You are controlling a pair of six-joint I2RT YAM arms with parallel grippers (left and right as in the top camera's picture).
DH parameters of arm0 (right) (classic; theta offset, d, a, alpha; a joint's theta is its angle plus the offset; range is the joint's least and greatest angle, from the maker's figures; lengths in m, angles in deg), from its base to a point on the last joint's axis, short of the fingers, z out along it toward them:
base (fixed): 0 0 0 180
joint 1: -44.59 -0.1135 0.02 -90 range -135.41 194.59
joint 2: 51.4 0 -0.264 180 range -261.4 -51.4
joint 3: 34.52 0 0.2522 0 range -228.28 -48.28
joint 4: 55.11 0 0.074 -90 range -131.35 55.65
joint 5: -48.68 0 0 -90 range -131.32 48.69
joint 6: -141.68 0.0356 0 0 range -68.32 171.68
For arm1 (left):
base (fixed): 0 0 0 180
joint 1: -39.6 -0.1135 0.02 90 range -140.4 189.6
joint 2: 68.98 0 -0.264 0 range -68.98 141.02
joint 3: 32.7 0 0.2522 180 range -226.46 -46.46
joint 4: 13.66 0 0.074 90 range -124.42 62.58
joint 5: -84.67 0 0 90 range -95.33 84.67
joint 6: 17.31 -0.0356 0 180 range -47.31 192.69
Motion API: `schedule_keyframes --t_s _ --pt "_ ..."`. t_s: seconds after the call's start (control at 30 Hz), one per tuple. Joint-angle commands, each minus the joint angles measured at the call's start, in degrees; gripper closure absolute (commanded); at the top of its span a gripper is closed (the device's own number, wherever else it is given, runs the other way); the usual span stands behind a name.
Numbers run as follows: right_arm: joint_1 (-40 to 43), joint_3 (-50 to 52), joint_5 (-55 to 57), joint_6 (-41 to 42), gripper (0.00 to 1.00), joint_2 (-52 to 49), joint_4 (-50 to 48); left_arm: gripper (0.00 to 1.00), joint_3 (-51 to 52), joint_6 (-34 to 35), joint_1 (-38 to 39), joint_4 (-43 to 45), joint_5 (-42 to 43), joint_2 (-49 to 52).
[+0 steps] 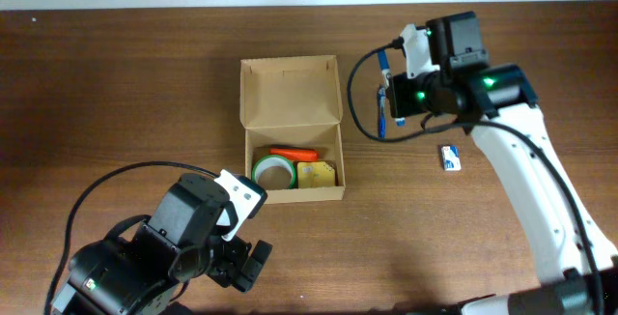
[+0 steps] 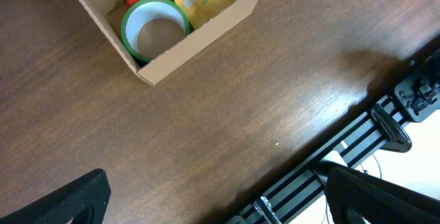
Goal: Pack container
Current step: 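Lift the blue marker and carry it into the box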
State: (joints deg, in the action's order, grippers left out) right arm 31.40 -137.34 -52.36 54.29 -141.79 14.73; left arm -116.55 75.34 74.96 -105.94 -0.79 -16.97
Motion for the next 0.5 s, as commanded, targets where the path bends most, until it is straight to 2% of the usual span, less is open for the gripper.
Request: schedule_keyframes --t_s 0.0,0.47 --pt "-0.3 -0.1 -1.2 -0.2 0.96 3.4 2.1 0.0 -0.9 0.4 0.1 0.0 0.6 -0.2" --pt "-2.3 -0.1 -2.2 -0.9 0.96 5.4 8.2 0.0 -0.9 0.4 0.1 0.0 0.6 -0.2"
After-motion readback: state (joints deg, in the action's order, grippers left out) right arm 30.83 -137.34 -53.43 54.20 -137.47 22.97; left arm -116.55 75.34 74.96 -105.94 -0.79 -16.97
